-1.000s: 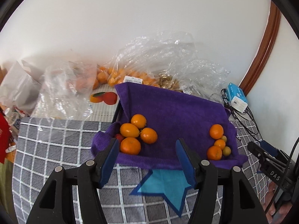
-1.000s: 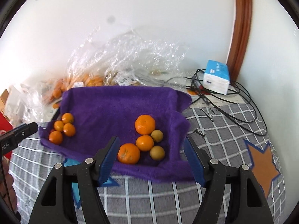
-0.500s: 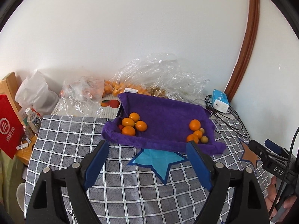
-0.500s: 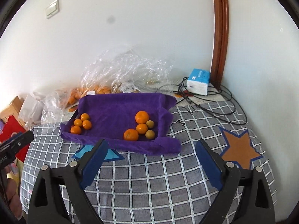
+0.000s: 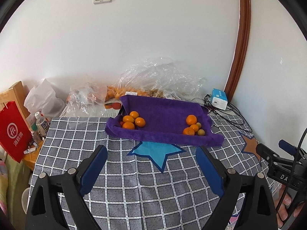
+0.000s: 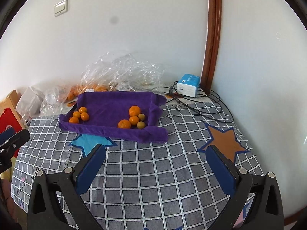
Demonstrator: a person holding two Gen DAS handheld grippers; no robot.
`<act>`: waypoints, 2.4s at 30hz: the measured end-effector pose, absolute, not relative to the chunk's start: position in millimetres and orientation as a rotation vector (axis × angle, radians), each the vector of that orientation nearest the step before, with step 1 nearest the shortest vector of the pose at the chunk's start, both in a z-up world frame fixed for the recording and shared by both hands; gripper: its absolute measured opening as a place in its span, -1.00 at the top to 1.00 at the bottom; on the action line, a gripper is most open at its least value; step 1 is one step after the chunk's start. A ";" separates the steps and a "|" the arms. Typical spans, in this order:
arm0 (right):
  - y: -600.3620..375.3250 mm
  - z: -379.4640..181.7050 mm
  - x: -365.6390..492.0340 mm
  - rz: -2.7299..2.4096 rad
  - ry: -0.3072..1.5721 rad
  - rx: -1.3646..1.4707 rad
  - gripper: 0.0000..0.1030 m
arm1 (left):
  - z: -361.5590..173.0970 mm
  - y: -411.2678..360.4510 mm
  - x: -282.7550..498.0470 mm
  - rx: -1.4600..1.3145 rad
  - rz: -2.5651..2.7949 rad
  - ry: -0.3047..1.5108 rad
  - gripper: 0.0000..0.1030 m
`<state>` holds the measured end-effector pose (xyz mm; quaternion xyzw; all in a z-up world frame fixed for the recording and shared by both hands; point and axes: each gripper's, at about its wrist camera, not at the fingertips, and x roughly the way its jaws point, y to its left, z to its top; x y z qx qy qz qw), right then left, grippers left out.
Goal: Organize fruits
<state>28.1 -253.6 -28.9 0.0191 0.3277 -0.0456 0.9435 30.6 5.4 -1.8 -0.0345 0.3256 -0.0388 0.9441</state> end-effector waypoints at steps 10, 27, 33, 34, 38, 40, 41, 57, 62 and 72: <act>-249.0 -26.9 14.1 -0.097 0.648 0.017 -0.99 | -3.1 2.3 22.6 -0.048 -0.053 0.650 -0.83; -246.5 -31.7 12.4 -0.095 0.647 0.020 -0.99 | -6.6 6.5 19.6 -0.044 -0.038 0.648 -0.85; -244.8 -34.4 13.2 -0.096 0.647 0.015 -0.99 | -8.7 7.6 20.4 -0.040 -0.031 0.652 -0.85; -245.1 -34.6 13.5 -0.097 0.648 0.016 -0.99 | -8.9 7.7 20.5 -0.039 -0.029 0.653 -0.85; -246.6 -35.9 14.4 -0.097 0.652 0.022 -0.99 | -9.2 7.8 21.0 -0.039 -0.028 0.652 -0.86; -246.8 -35.9 14.2 -0.100 0.651 0.021 -0.99 | -9.0 7.8 21.5 -0.038 -0.030 0.650 -0.86; -247.1 -35.9 13.9 -0.100 0.649 0.022 -0.99 | -8.9 7.6 21.8 -0.038 -0.032 0.650 -0.86; -248.4 -36.5 12.5 -0.109 0.644 0.024 -0.99 | -11.2 8.5 21.8 -0.047 -0.035 0.651 -0.86; -248.0 -37.9 13.6 -0.106 0.646 0.023 -0.99 | -12.4 10.2 22.0 -0.051 -0.034 0.651 -0.86; -246.1 -39.3 15.8 -0.099 0.647 0.027 -0.99 | -14.9 11.5 21.8 -0.052 -0.029 0.654 -0.86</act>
